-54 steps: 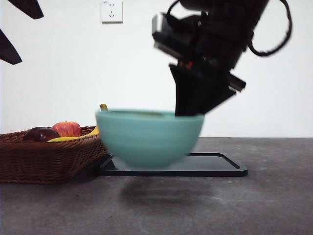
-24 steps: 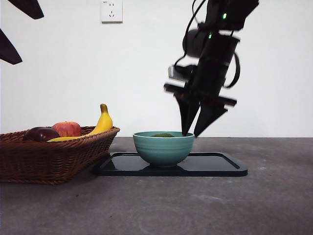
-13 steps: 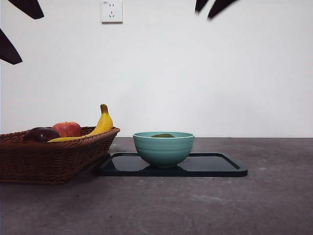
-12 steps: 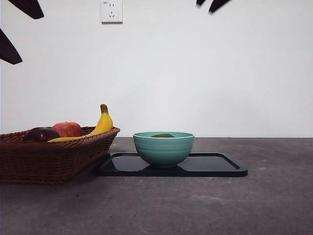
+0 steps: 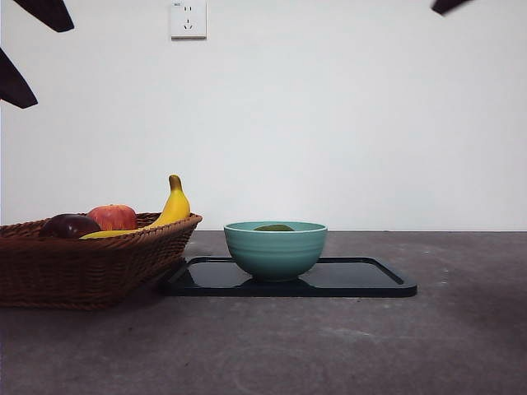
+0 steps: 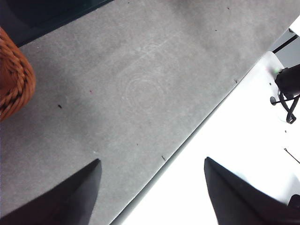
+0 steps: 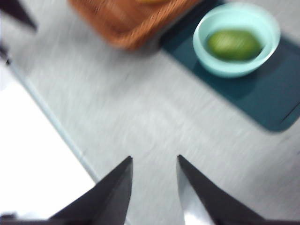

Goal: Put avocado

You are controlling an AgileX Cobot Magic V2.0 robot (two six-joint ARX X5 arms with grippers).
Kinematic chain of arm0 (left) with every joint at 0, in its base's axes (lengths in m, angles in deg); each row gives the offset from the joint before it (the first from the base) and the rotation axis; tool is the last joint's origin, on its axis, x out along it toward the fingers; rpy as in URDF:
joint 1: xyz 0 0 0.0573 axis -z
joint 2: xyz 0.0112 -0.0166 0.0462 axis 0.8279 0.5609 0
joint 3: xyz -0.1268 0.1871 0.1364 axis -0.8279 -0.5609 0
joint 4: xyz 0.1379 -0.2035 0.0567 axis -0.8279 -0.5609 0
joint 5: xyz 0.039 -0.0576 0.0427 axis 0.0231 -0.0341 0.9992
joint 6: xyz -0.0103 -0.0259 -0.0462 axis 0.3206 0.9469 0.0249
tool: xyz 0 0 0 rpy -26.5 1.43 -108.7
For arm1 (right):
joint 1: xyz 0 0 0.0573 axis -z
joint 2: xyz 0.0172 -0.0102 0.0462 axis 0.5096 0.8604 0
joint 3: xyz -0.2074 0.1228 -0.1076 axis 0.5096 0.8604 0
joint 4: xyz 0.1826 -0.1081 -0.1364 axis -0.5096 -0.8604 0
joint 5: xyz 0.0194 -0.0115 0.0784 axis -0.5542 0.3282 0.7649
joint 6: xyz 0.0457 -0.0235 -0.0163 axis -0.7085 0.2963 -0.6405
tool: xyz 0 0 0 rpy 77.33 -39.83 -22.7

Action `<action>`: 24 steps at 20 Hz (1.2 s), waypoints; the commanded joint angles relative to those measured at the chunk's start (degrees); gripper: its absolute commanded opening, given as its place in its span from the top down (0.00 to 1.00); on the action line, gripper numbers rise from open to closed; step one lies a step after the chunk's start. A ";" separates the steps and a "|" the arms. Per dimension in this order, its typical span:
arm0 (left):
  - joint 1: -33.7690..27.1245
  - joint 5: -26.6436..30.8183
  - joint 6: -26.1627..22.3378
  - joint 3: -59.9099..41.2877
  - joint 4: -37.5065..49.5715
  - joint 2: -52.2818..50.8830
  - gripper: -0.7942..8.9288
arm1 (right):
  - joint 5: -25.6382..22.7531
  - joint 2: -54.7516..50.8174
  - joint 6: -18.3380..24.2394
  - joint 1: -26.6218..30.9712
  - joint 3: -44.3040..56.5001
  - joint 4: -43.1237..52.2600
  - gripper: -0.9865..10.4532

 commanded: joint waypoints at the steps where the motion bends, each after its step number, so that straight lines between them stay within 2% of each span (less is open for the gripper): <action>1: 0.37 -0.28 -0.48 0.35 0.37 0.46 0.57 | 0.17 -2.19 -1.62 -1.81 2.03 1.40 0.78; 11: 0.37 -0.28 -0.48 0.35 0.35 0.46 0.59 | 0.63 -3.78 -1.79 -2.84 3.17 2.08 0.78; 12: 0.37 -0.28 -0.48 0.35 0.35 0.46 0.66 | 0.63 -3.78 -1.79 -2.84 3.17 2.08 0.79; 14: 0.37 -0.28 -0.48 0.35 0.37 0.46 0.87 | 0.63 -3.78 -1.77 -2.84 3.17 2.08 0.90; 15: 0.37 -0.28 -0.48 0.35 0.37 0.46 0.91 | 0.63 -3.78 -1.77 -2.84 3.17 2.08 0.91; 24: 0.37 -0.28 -0.46 0.37 0.35 0.46 0.91 | 0.55 -3.78 -1.75 -2.84 3.10 2.32 0.91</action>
